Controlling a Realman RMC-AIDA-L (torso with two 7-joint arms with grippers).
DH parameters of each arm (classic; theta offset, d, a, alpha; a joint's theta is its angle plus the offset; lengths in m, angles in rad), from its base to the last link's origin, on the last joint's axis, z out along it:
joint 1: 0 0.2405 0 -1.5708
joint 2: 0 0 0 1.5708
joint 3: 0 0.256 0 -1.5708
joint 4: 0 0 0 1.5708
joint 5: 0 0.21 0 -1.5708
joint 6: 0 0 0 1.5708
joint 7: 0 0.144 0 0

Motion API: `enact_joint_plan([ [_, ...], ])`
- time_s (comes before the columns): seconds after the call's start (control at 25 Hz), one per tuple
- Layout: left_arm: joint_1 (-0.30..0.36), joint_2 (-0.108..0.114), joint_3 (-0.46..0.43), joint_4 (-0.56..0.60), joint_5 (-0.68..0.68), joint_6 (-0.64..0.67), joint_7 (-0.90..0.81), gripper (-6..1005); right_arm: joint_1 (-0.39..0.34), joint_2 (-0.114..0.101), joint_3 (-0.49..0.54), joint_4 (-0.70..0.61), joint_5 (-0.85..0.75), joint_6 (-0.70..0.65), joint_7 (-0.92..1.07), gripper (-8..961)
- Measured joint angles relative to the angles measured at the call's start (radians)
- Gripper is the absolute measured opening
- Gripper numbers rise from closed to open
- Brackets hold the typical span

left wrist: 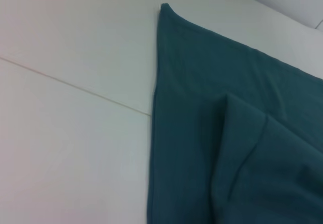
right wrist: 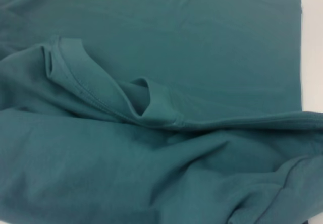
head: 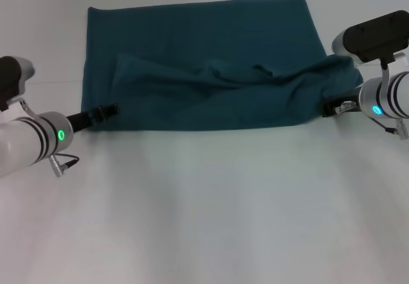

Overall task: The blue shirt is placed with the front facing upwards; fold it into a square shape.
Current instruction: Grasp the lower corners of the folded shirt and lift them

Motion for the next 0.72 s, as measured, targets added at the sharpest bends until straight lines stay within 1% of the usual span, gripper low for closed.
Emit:
enact_joint_plan([
  [0.72,-0.003,-0.002,0.006,0.018,-0.002,-0.010,0.000,837,0.000,0.001,-0.001,-0.008,0.000,-0.002,0.000,25],
])
